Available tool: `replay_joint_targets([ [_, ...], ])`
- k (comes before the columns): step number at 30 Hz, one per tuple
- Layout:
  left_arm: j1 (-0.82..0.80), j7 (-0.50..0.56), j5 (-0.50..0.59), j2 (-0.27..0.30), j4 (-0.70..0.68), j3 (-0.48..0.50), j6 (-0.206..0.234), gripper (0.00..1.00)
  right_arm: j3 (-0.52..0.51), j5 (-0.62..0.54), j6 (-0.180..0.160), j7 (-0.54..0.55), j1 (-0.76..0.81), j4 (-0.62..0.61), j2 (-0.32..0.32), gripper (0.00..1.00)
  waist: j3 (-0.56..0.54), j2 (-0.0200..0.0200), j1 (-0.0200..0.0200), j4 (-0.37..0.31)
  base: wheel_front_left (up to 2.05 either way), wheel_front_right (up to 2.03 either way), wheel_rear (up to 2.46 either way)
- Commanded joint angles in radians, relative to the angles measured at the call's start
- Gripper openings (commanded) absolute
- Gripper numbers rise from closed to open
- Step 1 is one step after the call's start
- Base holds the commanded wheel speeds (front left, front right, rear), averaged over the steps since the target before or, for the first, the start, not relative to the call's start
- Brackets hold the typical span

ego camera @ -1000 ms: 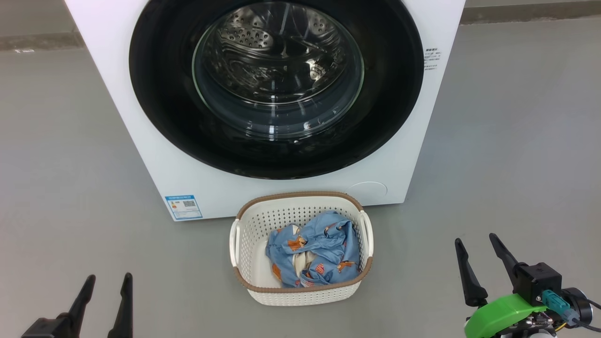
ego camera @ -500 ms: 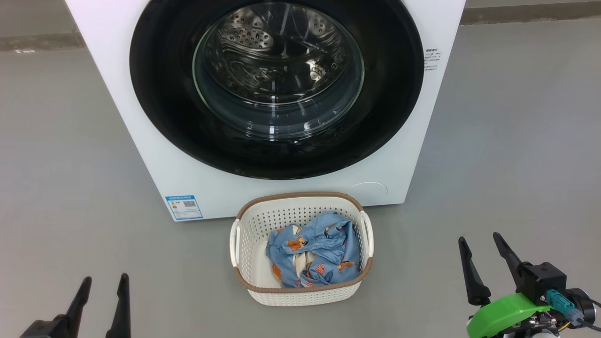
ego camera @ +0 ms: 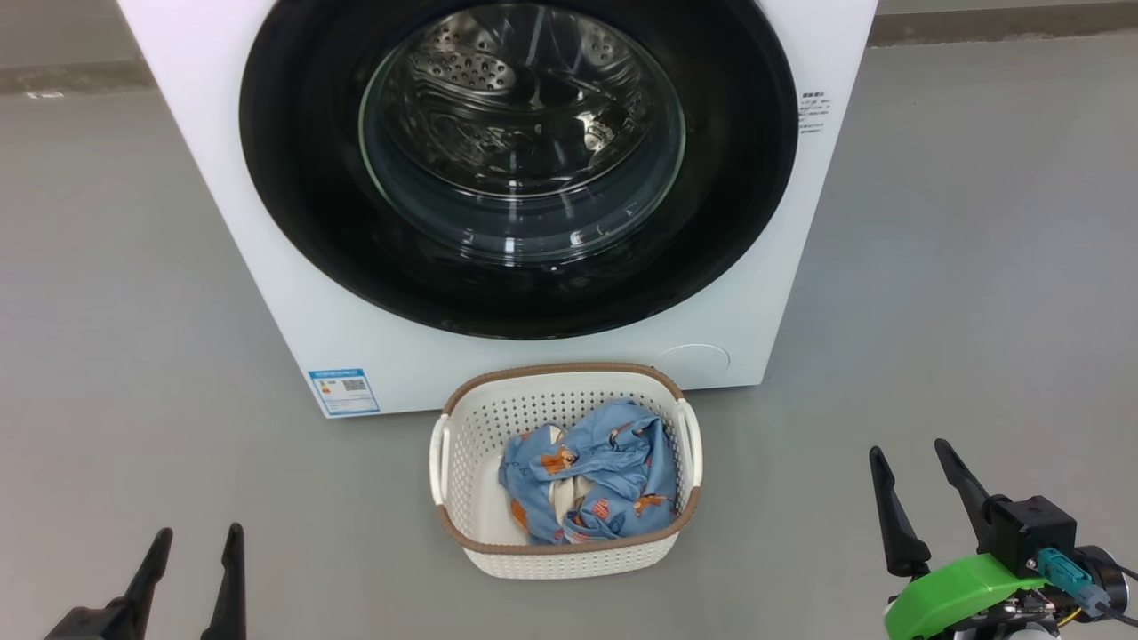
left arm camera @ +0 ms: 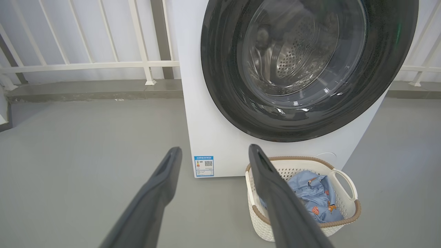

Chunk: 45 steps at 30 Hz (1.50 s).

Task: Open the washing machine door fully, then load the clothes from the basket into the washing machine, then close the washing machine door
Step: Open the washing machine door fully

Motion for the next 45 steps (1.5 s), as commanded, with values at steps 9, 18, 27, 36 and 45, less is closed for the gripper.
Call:
replay_joint_targets([
  [9, -0.042, -0.012, 0.006, 0.025, -0.024, 0.037, -0.003, 1.00, 0.022, 0.007, -0.001, -0.012, -0.032, -0.033, -0.008, 1.00, 0.008, 0.0000, 0.0000, 0.000, 1.02, 1.02, -2.04],
  [18, -0.045, -0.012, -0.005, 0.014, -0.048, 0.060, -0.003, 1.00, 0.017, 0.013, -0.001, -0.012, -0.036, -0.038, -0.008, 1.00, 0.013, 0.0000, 0.0000, 0.002, 1.20, 1.20, -2.40],
  [27, -0.028, -0.012, -0.008, 0.022, -0.099, 0.043, -0.003, 1.00, 0.026, 0.023, -0.001, -0.012, -0.035, -0.052, -0.008, 1.00, 0.018, 0.0000, 0.0000, 0.005, 0.67, 0.67, -1.34],
  [36, -0.011, -0.012, -0.001, 0.019, -0.105, 0.045, -0.003, 1.00, 0.028, 0.027, -0.001, -0.012, -0.030, -0.051, -0.008, 1.00, 0.008, 0.0000, 0.0000, 0.008, 0.04, 0.04, -0.08],
  [45, -0.003, -0.012, 0.010, 0.015, -0.110, 0.047, -0.003, 1.00, 0.024, 0.081, -0.001, -0.012, -0.047, -0.058, -0.008, 1.00, 0.009, 0.0000, 0.0000, 0.012, 0.00, 0.00, 0.00],
])
